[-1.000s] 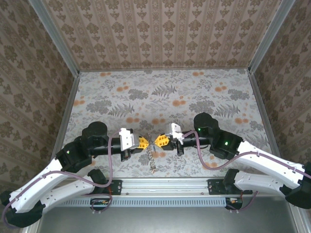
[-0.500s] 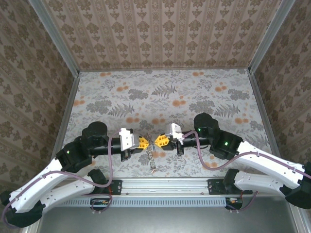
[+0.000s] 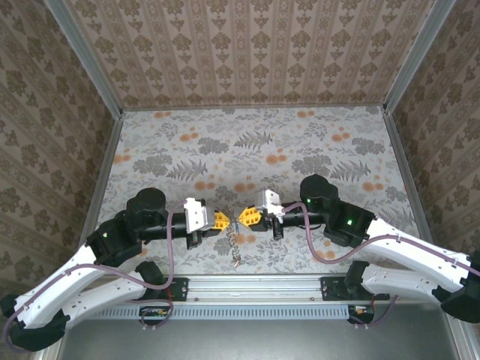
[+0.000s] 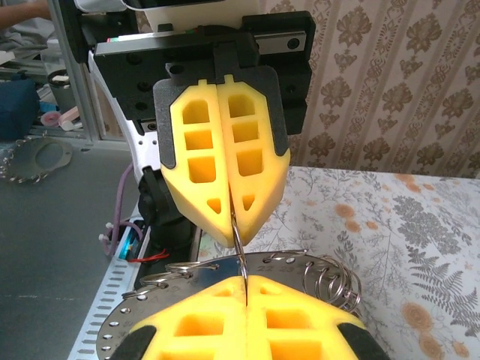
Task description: Put the keys on the keyring
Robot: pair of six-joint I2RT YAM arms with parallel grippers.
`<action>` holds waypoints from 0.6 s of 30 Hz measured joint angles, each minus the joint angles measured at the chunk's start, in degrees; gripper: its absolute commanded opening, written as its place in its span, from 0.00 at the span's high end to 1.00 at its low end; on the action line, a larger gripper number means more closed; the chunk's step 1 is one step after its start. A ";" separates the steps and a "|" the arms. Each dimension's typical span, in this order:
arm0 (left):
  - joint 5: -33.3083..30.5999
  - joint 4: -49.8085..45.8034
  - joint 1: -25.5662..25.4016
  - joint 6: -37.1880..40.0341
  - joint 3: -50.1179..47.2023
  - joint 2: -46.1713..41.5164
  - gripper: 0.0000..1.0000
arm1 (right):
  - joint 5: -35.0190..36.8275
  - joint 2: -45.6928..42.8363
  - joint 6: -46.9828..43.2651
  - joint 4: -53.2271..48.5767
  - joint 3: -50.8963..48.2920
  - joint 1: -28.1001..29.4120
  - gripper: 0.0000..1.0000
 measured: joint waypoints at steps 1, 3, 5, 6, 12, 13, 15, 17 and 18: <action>0.02 0.00 0.00 0.00 0.00 0.00 1.00 | 0.17 -0.11 0.00 0.00 -0.02 0.00 1.00; 0.02 0.00 -0.02 0.00 0.00 0.00 1.00 | 0.22 -0.22 0.00 0.09 -0.02 0.00 1.00; 0.02 0.00 -0.02 0.00 0.00 0.00 1.00 | 0.22 -0.22 0.02 0.24 -0.02 0.00 1.00; 0.02 0.00 -0.02 0.00 0.00 0.00 1.00 | 0.20 -0.20 0.02 0.48 -0.02 0.00 1.00; 0.02 0.00 -0.02 0.00 0.00 0.00 1.00 | 0.13 -0.13 0.02 1.46 -0.02 0.00 1.00; 0.02 0.02 -0.02 0.00 0.00 0.00 1.00 | 0.11 -0.09 0.04 1.46 -0.02 0.00 1.00; 0.02 0.00 -0.02 0.00 0.00 0.00 1.00 | 0.00 -0.07 0.11 1.46 -0.02 0.00 1.00; 0.02 0.00 -0.02 0.00 0.00 0.00 1.00 | -0.07 -0.07 0.20 1.46 -0.02 0.00 1.00; 0.00 0.00 -0.02 0.00 0.00 0.00 1.00 | -0.09 -0.04 0.22 1.46 -0.02 0.02 1.00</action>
